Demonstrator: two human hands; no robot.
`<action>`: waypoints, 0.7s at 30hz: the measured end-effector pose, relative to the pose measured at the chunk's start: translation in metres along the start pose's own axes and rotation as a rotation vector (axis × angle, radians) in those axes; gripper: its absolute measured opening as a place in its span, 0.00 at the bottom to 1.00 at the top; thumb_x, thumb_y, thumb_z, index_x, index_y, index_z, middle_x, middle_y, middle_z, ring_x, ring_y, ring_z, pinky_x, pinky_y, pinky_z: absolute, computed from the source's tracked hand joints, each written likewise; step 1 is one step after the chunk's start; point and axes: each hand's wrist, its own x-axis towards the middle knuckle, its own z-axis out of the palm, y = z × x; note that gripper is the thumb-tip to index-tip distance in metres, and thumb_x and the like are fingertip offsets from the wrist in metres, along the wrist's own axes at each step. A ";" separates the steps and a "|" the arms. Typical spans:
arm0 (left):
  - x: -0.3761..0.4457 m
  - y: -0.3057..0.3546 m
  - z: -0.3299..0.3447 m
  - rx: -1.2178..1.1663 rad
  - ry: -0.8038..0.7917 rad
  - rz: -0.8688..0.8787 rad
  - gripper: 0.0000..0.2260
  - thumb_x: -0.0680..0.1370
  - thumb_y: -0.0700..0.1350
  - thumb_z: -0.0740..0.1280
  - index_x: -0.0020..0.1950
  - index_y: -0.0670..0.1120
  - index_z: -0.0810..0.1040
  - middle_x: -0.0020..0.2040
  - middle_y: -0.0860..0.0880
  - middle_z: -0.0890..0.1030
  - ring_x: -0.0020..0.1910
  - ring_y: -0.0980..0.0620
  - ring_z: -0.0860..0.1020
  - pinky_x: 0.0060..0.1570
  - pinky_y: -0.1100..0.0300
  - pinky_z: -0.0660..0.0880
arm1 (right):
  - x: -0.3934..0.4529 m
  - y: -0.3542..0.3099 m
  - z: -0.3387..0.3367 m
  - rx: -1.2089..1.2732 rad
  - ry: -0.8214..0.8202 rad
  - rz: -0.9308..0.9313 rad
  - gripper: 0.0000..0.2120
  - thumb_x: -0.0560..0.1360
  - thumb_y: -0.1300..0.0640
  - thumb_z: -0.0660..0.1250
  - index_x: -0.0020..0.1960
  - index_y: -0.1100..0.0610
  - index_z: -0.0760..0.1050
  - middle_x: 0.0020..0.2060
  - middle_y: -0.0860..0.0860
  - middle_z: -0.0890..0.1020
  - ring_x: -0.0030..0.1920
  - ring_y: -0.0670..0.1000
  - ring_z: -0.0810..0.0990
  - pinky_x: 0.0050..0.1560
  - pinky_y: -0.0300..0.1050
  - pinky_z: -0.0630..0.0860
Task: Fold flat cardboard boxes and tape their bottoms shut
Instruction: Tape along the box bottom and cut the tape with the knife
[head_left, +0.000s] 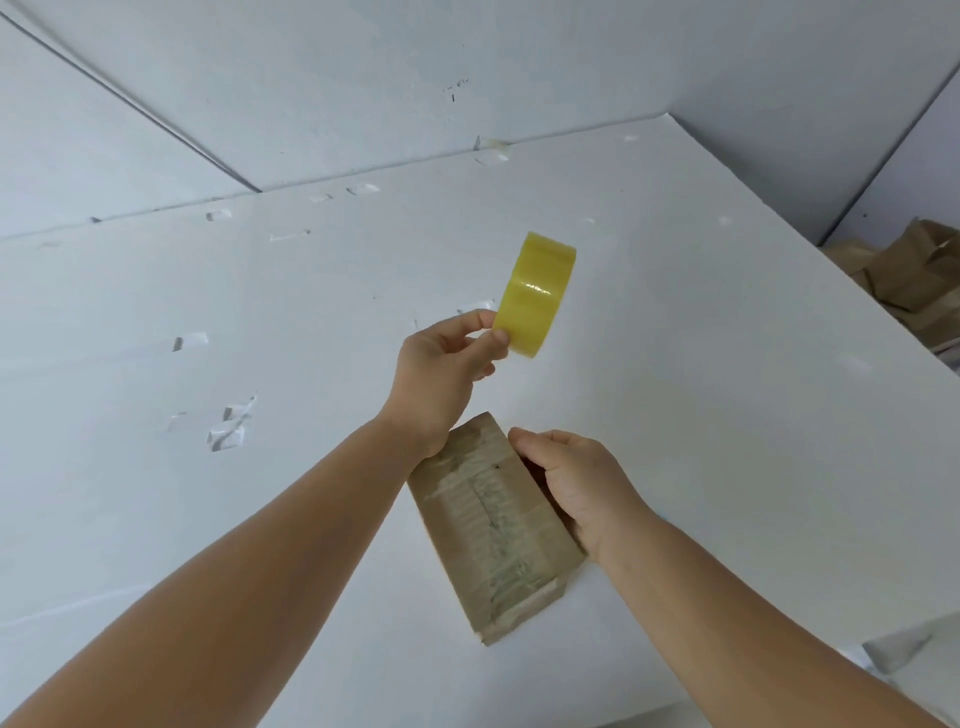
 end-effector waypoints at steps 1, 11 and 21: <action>-0.003 0.003 -0.004 -0.029 0.043 0.018 0.03 0.76 0.43 0.70 0.48 0.49 0.83 0.34 0.55 0.79 0.33 0.58 0.74 0.39 0.68 0.72 | -0.001 0.001 0.000 0.014 -0.004 -0.001 0.10 0.72 0.53 0.71 0.36 0.57 0.76 0.29 0.50 0.82 0.29 0.49 0.79 0.31 0.40 0.76; -0.054 -0.016 -0.025 -0.111 0.302 0.084 0.05 0.76 0.44 0.70 0.51 0.48 0.83 0.35 0.53 0.80 0.37 0.57 0.76 0.41 0.66 0.75 | 0.000 0.010 0.004 -0.070 0.014 -0.030 0.12 0.70 0.47 0.71 0.37 0.55 0.74 0.30 0.52 0.77 0.28 0.50 0.74 0.24 0.36 0.70; -0.052 -0.023 -0.019 -0.121 0.346 0.130 0.05 0.76 0.44 0.70 0.50 0.50 0.83 0.34 0.53 0.80 0.37 0.56 0.76 0.45 0.63 0.76 | 0.001 0.016 -0.007 -0.164 0.055 -0.134 0.10 0.77 0.50 0.63 0.52 0.55 0.77 0.48 0.48 0.80 0.46 0.48 0.78 0.51 0.48 0.76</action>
